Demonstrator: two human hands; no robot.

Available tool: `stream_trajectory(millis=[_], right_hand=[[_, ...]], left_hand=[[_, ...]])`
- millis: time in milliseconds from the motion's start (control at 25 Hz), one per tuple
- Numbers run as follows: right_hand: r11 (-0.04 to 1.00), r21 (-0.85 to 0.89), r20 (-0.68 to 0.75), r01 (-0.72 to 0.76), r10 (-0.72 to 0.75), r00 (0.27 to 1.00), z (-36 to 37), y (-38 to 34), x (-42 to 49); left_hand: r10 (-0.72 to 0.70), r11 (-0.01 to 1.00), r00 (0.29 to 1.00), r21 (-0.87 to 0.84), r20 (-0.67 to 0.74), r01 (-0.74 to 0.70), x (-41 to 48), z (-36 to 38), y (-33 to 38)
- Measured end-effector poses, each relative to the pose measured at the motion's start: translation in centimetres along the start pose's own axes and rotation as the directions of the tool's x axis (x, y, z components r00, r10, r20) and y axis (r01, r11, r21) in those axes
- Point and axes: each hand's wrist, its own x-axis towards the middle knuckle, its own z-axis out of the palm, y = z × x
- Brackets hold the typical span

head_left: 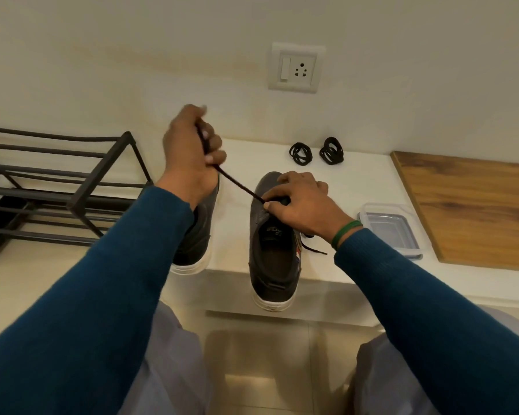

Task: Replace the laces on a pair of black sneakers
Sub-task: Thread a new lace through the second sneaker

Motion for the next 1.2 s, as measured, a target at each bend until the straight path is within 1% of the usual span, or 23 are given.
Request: stream_trajectory(millis=[40,80,120,160,200,240,280,320,360,400,440,480,520,560,600,640,680,720,760,840,960,1080,1200], right_hand=[[1.000,-0.029,-0.003,-0.003,0.003,1.000,0.1,-0.1,0.0],[0.998,-0.055,-0.009,-0.006,0.006,1.000,0.1,-0.1,-0.1],[0.997,-0.073,-0.015,-0.008,0.007,1.000,0.1,-0.2,-0.1],[0.997,-0.083,-0.021,-0.008,0.007,1.000,0.2,-0.2,-0.1],[0.996,-0.087,-0.025,-0.010,0.008,1.000,0.2,-0.2,-0.1],[0.996,-0.086,-0.026,-0.015,0.013,1.000,0.2,-0.2,-0.1],[0.996,-0.082,-0.025,-0.022,0.020,0.999,0.1,-0.1,0.0],[0.997,-0.075,-0.020,-0.031,0.030,0.999,0.0,-0.1,0.0],[0.997,-0.068,-0.011,-0.041,0.040,0.999,0.0,-0.1,0.0],[0.997,-0.059,0.001,-0.051,0.051,0.999,0.0,-0.1,0.0],[0.997,-0.048,0.010,-0.061,0.062,0.998,0.0,-0.1,0.0],[0.997,-0.037,0.016,-0.069,0.070,0.997,0.0,-0.1,0.0],[0.997,-0.027,0.020,-0.073,0.073,0.997,0.1,-0.2,0.0],[0.997,-0.012,0.024,-0.075,0.075,0.997,0.1,-0.2,0.0],[0.997,0.009,0.029,-0.078,0.078,0.997,0.0,-0.3,0.0],[0.996,0.033,0.035,-0.082,0.081,0.996,0.0,-0.3,0.0],[0.995,0.054,0.041,-0.088,0.086,0.995,0.0,-0.2,-0.1],[0.993,0.066,0.046,-0.093,0.091,0.995,0.0,-0.1,-0.2],[0.993,0.071,0.047,-0.097,0.094,0.995,0.0,-0.1,-0.2],[0.991,0.084,0.043,-0.101,0.098,0.994,-0.1,0.0,0.1],[0.990,0.082,0.063,-0.115,0.110,0.992,-0.2,0.0,0.2],[0.982,0.159,0.069,-0.103,0.093,0.993,0.0,0.3,0.0],[0.919,0.365,-0.100,-0.152,0.201,0.975,-0.5,1.4,-0.1]], left_hand=[[0.014,0.912,1.000,0.409,0.015,-0.019,-0.2,-0.2,-0.6],[0.028,0.573,0.996,0.815,0.090,-0.090,-0.3,-0.5,-1.6],[-0.023,0.133,0.978,0.970,0.206,-0.202,-0.6,-0.9,-2.9],[-0.149,-0.180,0.958,0.945,0.247,-0.272,-0.9,-1.3,-4.1],[-0.259,-0.333,0.943,0.897,0.210,-0.291,-1.2,-1.4,-4.8],[-0.306,-0.364,0.932,0.881,0.195,-0.303,-1.3,-1.4,-4.9],[-0.312,-0.263,0.923,0.913,0.225,-0.312,-1.3,-1.2,-4.6],[-0.247,-0.023,0.926,0.954,0.285,-0.300,-1.1,-1.1,-3.9],[-0.064,0.359,0.950,0.895,0.305,-0.264,-0.8,-0.8,-3.0],[0.125,0.746,0.974,0.629,0.190,-0.219,-0.5,-0.4,-2.0],[0.148,0.952,0.988,0.266,0.037,-0.152,-0.1,-0.2,-1.1],[0.089,0.995,0.995,0.051,-0.052,-0.087,0.2,-0.3,-0.6],[0.044,0.997,0.994,0.069,-0.098,-0.037,0.2,-0.5,-0.5],[0.044,0.942,0.994,0.335,-0.099,-0.008,0.2,-0.8,-0.7],[0.087,0.700,0.996,0.713,-0.015,-0.050,0.1,-1.3,-1.6],[0.092,0.287,0.985,0.943,0.148,-0.168,-0.1,-1.9,-2.8],[0.006,-0.066,0.960,0.958,0.279,-0.278,-0.5,-2.0,-3.7],[-0.133,-0.265,0.944,0.907,0.302,-0.328,-0.9,-2.0,-4.4],[-0.238,-0.335,0.931,0.876,0.277,-0.346,-1.1,-1.9,-4.8],[-0.256,-0.265,0.927,0.902,0.275,-0.341,-0.9,-1.8,-4.6],[0.025,-0.047,0.952,0.951,0.306,-0.305,-0.7,-1.5,-3.4],[-0.049,-0.107,0.948,0.942,0.314,-0.317,-1.5,-0.9,-3.7],[-0.053,-0.151,0.969,0.958,0.241,-0.246,-2.1,-1.0,-2.8]])
